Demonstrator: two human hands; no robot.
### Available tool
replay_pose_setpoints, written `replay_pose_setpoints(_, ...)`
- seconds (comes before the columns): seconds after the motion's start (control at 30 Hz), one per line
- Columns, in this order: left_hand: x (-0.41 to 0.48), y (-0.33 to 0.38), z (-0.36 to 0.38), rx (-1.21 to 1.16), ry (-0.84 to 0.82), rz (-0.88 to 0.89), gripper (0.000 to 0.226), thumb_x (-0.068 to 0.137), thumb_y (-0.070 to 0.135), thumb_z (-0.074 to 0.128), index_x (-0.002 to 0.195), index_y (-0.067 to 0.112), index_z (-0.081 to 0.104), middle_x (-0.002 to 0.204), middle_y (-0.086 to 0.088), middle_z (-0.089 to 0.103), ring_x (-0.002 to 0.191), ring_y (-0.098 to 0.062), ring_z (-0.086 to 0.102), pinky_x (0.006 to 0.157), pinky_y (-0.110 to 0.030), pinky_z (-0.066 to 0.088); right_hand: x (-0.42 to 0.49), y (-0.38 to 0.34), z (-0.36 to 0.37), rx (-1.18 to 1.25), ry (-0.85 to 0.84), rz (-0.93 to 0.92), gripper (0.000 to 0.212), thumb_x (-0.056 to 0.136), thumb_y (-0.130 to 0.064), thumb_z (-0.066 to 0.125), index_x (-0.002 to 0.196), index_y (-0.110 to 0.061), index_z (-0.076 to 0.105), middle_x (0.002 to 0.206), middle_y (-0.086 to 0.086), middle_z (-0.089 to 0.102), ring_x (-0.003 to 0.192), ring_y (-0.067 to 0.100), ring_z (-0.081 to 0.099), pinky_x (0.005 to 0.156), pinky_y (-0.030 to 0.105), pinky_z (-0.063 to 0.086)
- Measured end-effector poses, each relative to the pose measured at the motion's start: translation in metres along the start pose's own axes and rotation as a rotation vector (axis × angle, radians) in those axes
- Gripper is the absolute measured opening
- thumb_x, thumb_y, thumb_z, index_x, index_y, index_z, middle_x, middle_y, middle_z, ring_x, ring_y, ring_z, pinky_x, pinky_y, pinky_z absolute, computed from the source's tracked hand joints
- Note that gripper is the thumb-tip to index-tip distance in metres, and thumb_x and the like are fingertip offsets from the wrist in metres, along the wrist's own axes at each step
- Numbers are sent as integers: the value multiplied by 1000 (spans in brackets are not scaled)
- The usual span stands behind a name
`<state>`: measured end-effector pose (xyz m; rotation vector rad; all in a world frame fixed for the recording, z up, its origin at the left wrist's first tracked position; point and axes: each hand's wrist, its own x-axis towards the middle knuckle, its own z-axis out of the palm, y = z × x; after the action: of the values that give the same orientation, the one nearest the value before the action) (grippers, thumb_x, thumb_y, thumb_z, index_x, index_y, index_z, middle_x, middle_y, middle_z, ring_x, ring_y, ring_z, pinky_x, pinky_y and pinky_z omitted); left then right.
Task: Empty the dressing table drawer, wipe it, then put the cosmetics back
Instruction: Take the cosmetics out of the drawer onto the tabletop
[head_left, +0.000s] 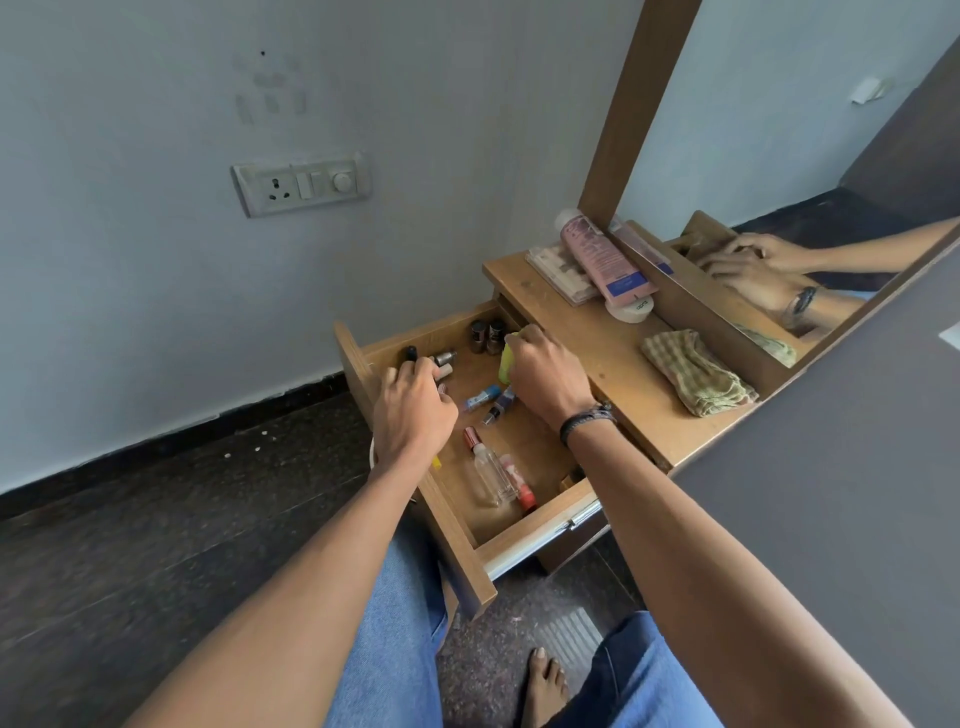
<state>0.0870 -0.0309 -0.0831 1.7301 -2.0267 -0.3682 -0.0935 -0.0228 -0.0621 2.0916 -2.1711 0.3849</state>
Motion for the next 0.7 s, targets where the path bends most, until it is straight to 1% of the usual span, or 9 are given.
replay_pose_setpoints(0.07,0,0,0,-6,8,5,24,95,25,60,119,22,60,122,0,64,112,-21,50,80,-33,46,7,-8,7,-39,-26,64,27,102,-9,44,121,-4,62,121,16,58,101,37,63,76,44,54)
replay_pose_setpoints(0.13,0,0,-1,-13,14,8,24,95,25,60,119,22,60,123,0,64,112,-21,50,80,-33,46,13,-13,11,-33,-4,123,24,101,-7,44,118,-5,61,120,18,57,100,40,63,74,44,53)
replay_pose_setpoints(0.23,0,0,-1,-14,12,10,26,95,25,61,121,22,59,125,0,63,113,-20,50,80,-32,45,16,-18,15,-14,1,159,22,100,-7,46,119,-7,56,122,19,55,101,43,61,71,46,52)
replay_pose_setpoints(0.33,0,0,0,-18,19,10,26,95,25,61,121,22,59,124,0,63,113,-20,50,80,-32,46,16,-19,18,26,-14,175,20,100,-9,46,119,-11,50,118,19,55,93,43,62,61,42,43)
replay_pose_setpoints(0.37,-1,-1,0,-21,24,10,25,95,25,60,120,22,59,123,0,64,113,-20,51,80,-32,46,15,-19,19,42,-12,180,19,99,-9,46,118,-12,49,115,18,56,90,43,63,61,40,41)
replay_pose_setpoints(0.43,-1,0,0,-23,26,12,24,96,26,60,120,22,60,122,0,64,112,-20,51,79,-31,45,13,-18,20,74,0,196,20,98,-10,48,117,-14,49,112,16,57,87,41,62,61,40,42)
replay_pose_setpoints(0.57,-1,0,-1,-23,22,14,24,96,26,60,119,21,60,121,0,64,111,-20,51,80,-33,47,5,-16,13,161,62,187,25,95,-18,57,118,-20,49,112,10,56,84,33,62,63,44,55)
replay_pose_setpoints(0.63,-2,0,-1,-18,24,17,25,95,25,61,120,20,60,121,-1,64,112,-21,51,80,-32,46,3,-14,2,254,129,185,31,91,-25,63,119,-20,52,118,8,57,83,27,60,64,38,53)
replay_pose_setpoints(0.7,-2,0,-2,-14,18,24,28,93,23,63,120,19,60,121,-1,64,112,-21,51,79,-31,43,5,-11,-15,367,197,208,37,87,-32,68,120,-22,54,119,4,61,87,22,59,68,33,49)
